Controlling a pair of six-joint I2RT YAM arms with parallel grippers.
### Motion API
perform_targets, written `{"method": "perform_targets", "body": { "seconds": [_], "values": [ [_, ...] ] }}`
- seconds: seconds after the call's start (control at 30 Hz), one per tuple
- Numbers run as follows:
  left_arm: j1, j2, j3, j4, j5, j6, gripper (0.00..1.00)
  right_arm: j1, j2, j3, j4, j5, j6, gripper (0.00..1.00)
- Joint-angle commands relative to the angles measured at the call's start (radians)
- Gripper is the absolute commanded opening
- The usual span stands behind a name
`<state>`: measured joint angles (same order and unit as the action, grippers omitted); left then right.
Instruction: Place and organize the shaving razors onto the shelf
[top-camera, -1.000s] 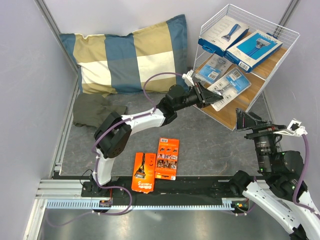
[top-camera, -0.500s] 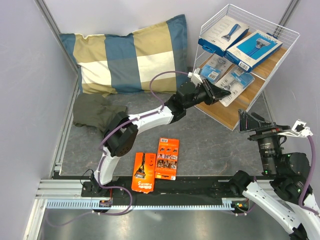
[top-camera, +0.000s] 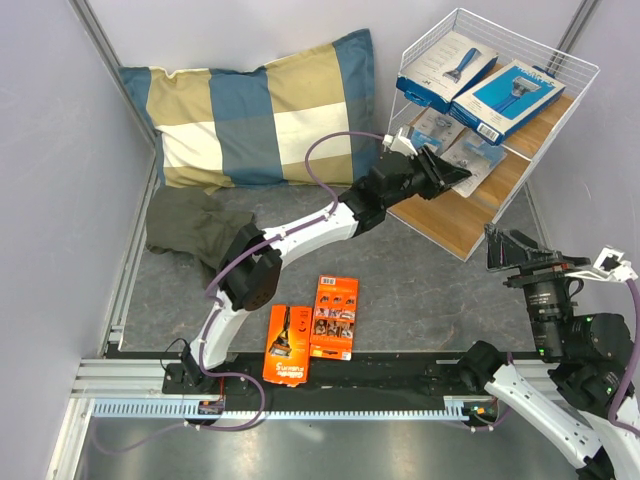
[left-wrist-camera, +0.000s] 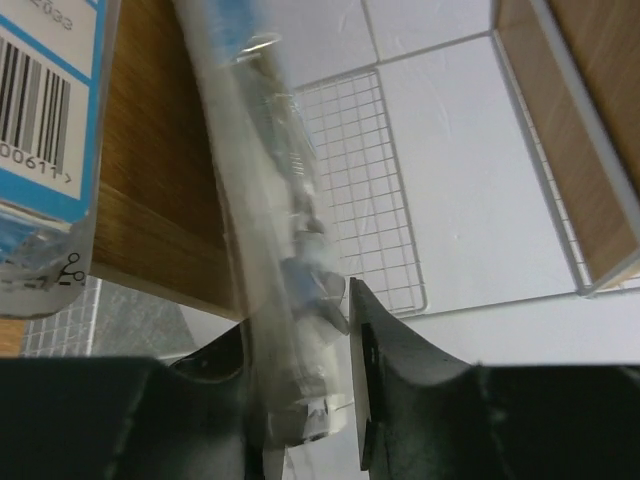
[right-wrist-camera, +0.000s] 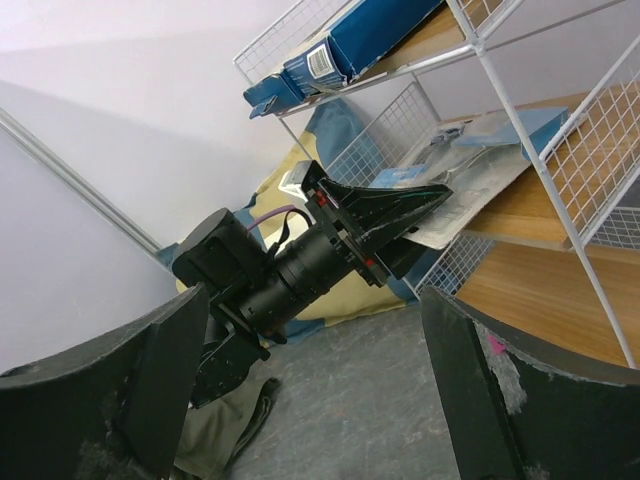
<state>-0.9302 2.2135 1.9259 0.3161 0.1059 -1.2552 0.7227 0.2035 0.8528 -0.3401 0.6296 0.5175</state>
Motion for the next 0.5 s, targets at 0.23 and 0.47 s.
{"method": "perform_targets", "body": {
  "seconds": [0.23, 0.47],
  "values": [
    [-0.018, 0.012, 0.094, -0.140, -0.028, 0.148, 0.54, 0.000, -0.026, 0.032, -0.031, 0.016, -0.022, 0.95],
    [-0.025, -0.031, 0.093, -0.201, -0.015, 0.246, 0.59, 0.001, -0.026, 0.025, -0.033, 0.015, -0.019, 0.95]
  ]
}}
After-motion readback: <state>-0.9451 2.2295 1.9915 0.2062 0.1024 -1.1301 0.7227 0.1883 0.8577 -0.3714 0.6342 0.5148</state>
